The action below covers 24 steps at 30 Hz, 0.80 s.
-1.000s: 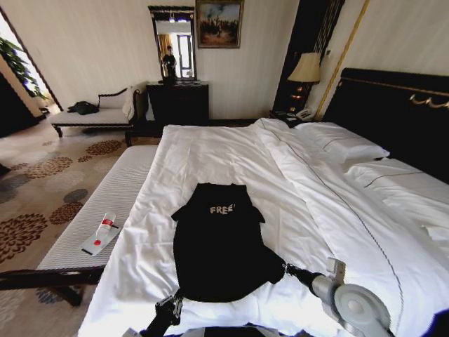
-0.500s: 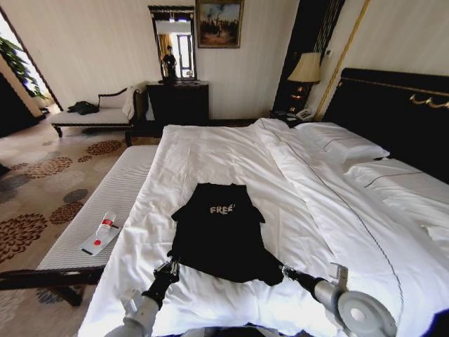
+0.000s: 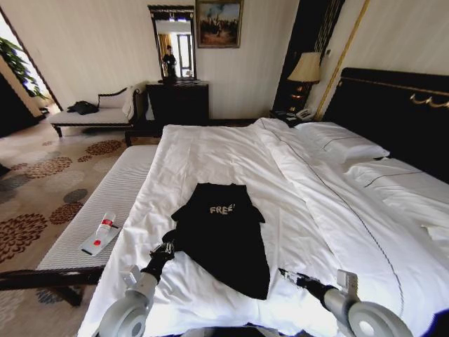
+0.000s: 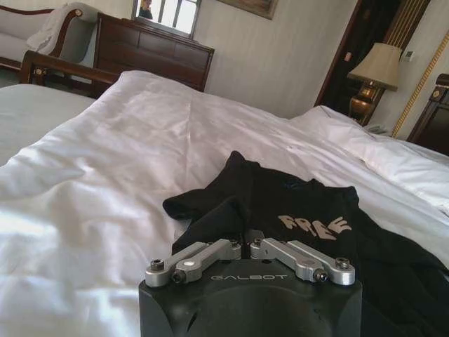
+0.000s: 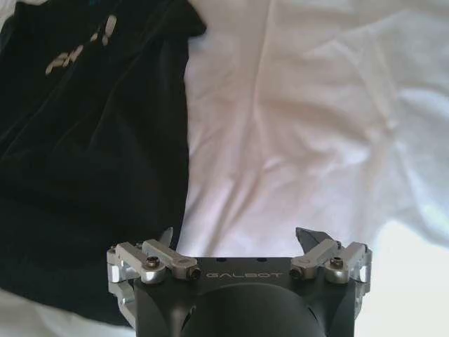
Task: Fold the clothes on the bed.
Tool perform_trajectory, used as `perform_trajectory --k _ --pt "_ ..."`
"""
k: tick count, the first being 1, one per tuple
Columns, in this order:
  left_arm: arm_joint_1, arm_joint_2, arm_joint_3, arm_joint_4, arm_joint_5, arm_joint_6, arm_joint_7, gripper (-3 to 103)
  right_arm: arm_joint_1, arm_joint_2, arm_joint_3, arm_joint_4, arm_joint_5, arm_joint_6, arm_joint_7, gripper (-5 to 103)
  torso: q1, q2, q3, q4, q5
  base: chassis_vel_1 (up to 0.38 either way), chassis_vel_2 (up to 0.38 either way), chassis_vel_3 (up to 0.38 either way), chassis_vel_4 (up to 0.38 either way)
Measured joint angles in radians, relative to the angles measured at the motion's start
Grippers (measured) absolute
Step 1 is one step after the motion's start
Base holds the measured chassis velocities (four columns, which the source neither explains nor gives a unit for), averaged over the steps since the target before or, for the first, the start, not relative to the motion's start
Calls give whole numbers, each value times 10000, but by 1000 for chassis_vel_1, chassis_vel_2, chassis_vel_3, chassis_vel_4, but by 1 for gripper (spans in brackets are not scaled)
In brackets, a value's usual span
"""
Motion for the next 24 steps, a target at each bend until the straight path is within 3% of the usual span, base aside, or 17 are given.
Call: perform_trajectory --k 14,21,23,24 --pt "455 -118 273 144 556 -62 53 1 46 -232 -1719 -480 -952 75 -757 101 -1 0 -1 -1 1 0 0 0 0" --pt "628 -105 268 135 666 -62 55 1 644 -199 -2341 -728 -953 115 -802 93 0 0 0 -1 1 0 0 0 0" --pt "724 -100 232 87 696 -62 54 1 836 -192 -2431 -886 -942 170 -808 83 0 0 0 -2 0 0 0 0 0" --pt "760 -99 219 72 706 -62 55 1 854 -195 -2431 -899 -930 184 -819 83 -1 0 0 -3 -1 0 0 0 0"
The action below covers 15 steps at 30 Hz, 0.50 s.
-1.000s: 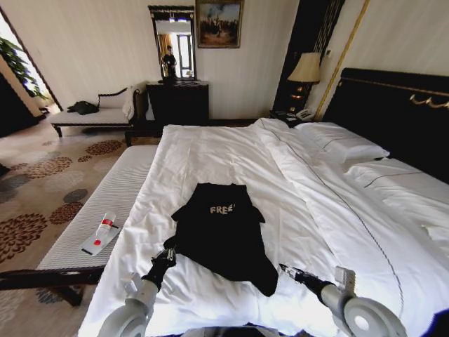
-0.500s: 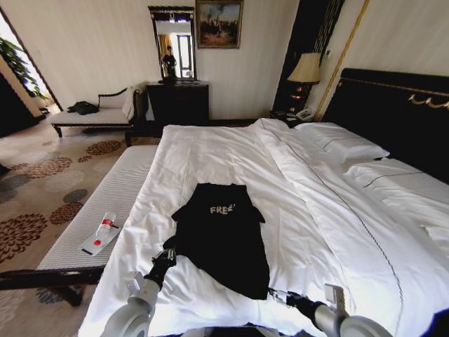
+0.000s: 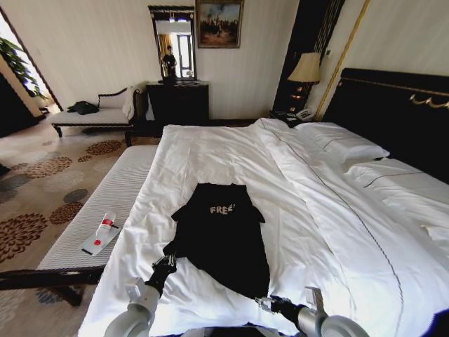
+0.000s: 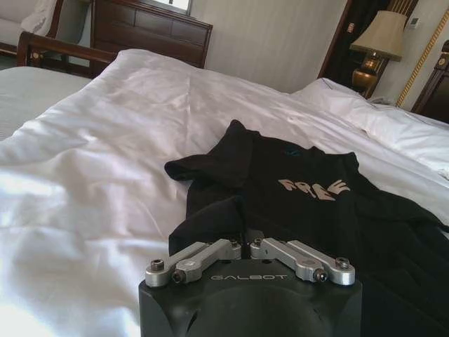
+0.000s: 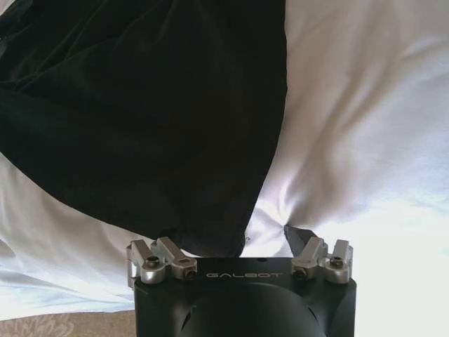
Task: Fold the clothes on the bed.
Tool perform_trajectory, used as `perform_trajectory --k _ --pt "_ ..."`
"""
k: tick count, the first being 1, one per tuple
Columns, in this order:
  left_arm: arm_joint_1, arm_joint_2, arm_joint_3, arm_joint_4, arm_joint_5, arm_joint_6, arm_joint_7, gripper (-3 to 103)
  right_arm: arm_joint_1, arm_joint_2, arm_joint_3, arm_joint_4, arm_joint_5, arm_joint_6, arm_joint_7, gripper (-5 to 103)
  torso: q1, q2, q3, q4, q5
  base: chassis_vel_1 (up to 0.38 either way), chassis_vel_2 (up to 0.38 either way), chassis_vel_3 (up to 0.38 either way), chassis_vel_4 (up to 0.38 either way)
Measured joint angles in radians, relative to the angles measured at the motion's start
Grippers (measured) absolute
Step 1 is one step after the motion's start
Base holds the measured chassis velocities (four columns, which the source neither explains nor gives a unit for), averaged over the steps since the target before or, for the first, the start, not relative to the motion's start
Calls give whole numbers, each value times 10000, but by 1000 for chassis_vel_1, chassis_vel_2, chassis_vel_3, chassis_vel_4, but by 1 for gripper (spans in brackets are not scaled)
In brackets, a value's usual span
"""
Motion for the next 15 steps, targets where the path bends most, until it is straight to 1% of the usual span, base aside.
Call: perform_trajectory --k 1,2,5,7,10,11,12,13,14,15 --pt "37 2 -10 -8 18 -2 0 1 7 -5 1 -2 12 13 -8 78 0 0 0 0 0 0 0 0 0" --pt "37 2 -10 -8 18 -2 0 1 7 -5 1 -2 12 13 -8 78 0 0 0 0 0 0 0 0 0" --pt "174 -6 -17 -6 132 -26 30 1 -17 -5 61 64 77 33 -13 61 0 0 0 2 1 0 0 0 0" --pt "194 -13 -13 -1 157 -35 40 1 -28 10 77 99 96 34 -8 61 0 0 0 3 2 0 0 0 0" --pt "262 -42 -8 16 209 -59 66 1 -84 207 219 301 409 -72 211 45 0 0 0 3 3 0 0 0 0" --pt "262 -42 -8 16 209 -59 66 1 -84 207 219 301 409 -72 211 45 0 0 0 3 3 0 0 0 0" --pt "279 -42 -14 16 209 -65 72 1 -105 240 242 344 474 -99 268 40 0 0 0 3 3 0 0 0 0" --pt "291 -42 -21 16 210 -70 76 1 -133 270 261 386 515 -116 323 40 0 0 0 3 3 0 0 0 0" --pt "339 -42 -41 16 213 -90 96 1 -203 319 292 476 554 -152 436 29 0 0 0 3 3 0 0 0 0" --pt "355 -40 -47 16 221 -101 103 1 -242 332 309 512 563 -170 460 24 0 0 -1 3 3 0 0 0 0"
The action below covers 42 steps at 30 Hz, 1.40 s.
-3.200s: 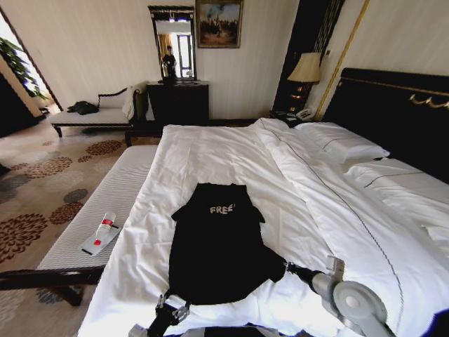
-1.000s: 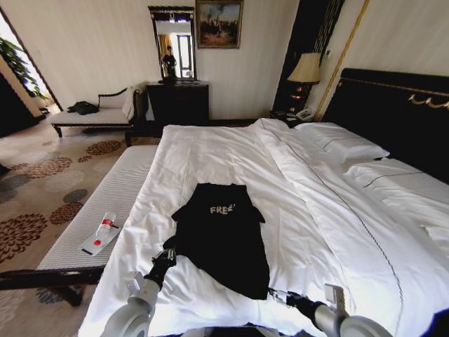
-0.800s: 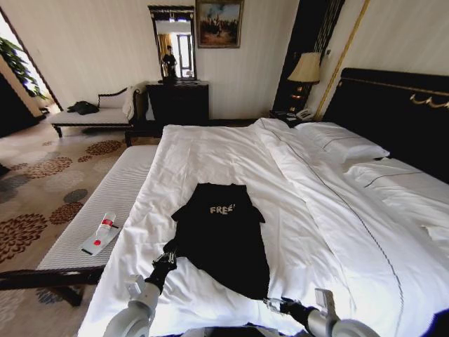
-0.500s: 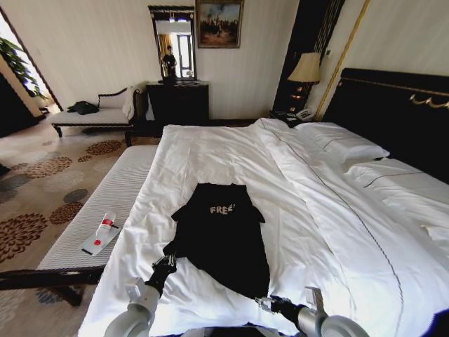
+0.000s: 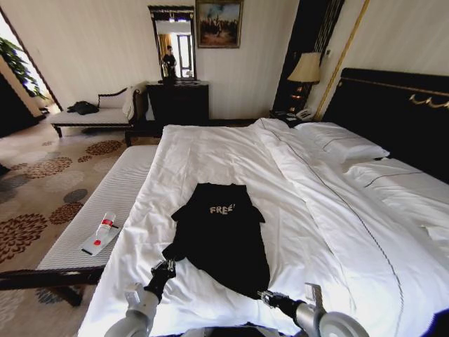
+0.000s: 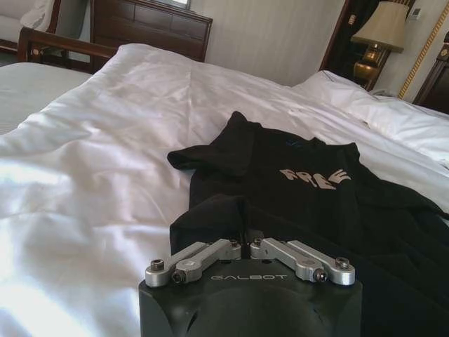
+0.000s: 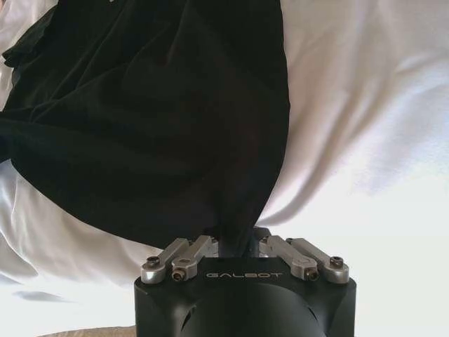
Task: Fold the clothes on the bed.
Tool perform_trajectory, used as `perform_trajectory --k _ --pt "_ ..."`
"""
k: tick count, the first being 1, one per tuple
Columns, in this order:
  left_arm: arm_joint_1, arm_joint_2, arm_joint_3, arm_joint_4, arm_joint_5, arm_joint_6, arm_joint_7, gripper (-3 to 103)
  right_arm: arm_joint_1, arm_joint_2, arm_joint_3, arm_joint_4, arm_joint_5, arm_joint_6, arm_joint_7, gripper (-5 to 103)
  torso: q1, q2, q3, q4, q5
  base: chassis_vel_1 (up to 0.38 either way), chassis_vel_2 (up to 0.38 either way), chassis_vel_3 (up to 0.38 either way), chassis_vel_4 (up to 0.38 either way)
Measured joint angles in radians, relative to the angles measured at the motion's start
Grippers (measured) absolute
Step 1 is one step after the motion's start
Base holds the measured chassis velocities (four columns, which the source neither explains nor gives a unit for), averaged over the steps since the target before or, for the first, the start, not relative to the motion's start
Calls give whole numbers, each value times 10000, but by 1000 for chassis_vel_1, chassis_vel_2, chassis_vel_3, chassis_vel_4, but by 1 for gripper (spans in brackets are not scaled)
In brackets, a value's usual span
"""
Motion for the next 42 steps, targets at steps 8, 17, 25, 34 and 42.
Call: perform_trajectory --k 8,17,25,34,42 --pt "54 -15 0 -4 87 -68 73 1 -314 194 69 315 91 -28 108 3 1 0 1 0 0 0 0 0 0" --pt "577 -99 -23 -233 371 -204 70 1 -526 122 209 590 362 -35 349 0 0 0 0 -1 0 0 0 0 0" --pt "2147 100 -120 -676 1146 -612 -350 1 -1061 -494 889 958 724 -39 744 0 0 0 0 1 0 0 0 0 0" --pt "3597 348 -117 -340 1960 -1630 -513 1 -1751 -775 1153 1061 123 -39 807 0 0 0 -1 -2 -1 0 0 0 0" --pt "3949 420 -83 169 2358 -1895 -544 1 -1973 -931 1216 1048 -197 -38 819 0 0 0 -1 -2 -1 0 0 0 0"
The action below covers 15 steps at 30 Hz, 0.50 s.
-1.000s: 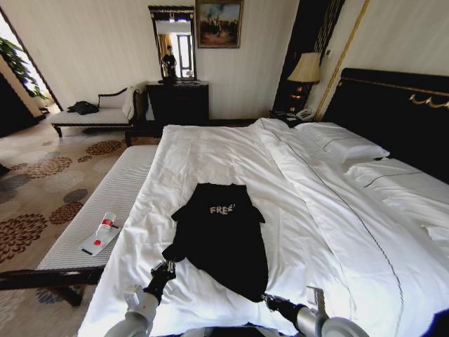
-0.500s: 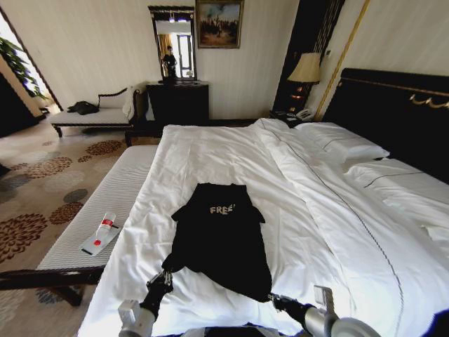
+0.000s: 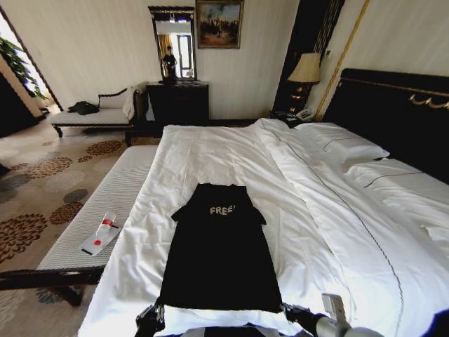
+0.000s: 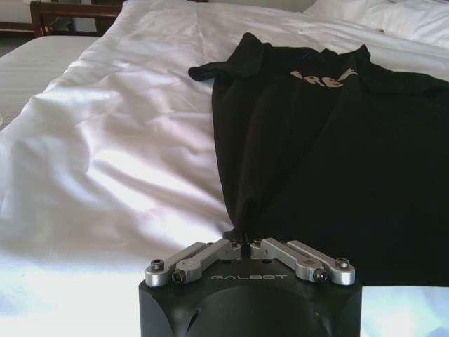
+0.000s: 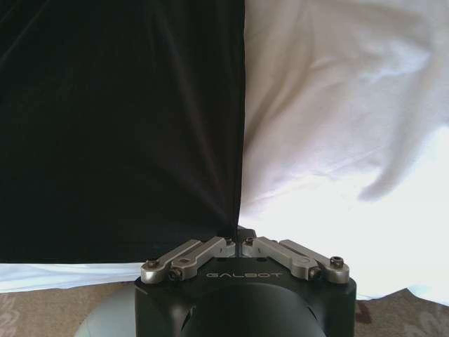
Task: Fold the clothes on the bed.
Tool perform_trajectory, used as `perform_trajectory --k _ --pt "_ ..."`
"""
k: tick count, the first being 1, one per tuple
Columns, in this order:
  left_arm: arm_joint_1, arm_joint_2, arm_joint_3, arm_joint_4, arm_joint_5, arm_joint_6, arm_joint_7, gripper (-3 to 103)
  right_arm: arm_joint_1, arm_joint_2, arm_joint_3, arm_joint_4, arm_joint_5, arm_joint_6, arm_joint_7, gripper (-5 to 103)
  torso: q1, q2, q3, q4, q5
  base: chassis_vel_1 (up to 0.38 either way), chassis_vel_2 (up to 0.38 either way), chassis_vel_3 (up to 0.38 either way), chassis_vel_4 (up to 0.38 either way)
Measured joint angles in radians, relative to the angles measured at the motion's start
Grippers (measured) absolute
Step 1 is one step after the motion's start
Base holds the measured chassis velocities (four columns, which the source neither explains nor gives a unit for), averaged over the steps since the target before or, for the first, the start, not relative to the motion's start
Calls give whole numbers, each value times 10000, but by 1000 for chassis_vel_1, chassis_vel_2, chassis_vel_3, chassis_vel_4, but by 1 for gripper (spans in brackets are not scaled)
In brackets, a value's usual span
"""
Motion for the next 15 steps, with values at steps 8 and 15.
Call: perform_trajectory --k 8,15 --pt "-279 -88 290 201 147 117 -159 1 401 54 -177 -292 -215 0 8 0 0 -1 1 2 1 0 0 0 0" --pt "-297 -43 313 451 211 233 -391 3 418 166 -331 -375 -261 0 43 0 0 0 1 0 1 0 0 0 0"
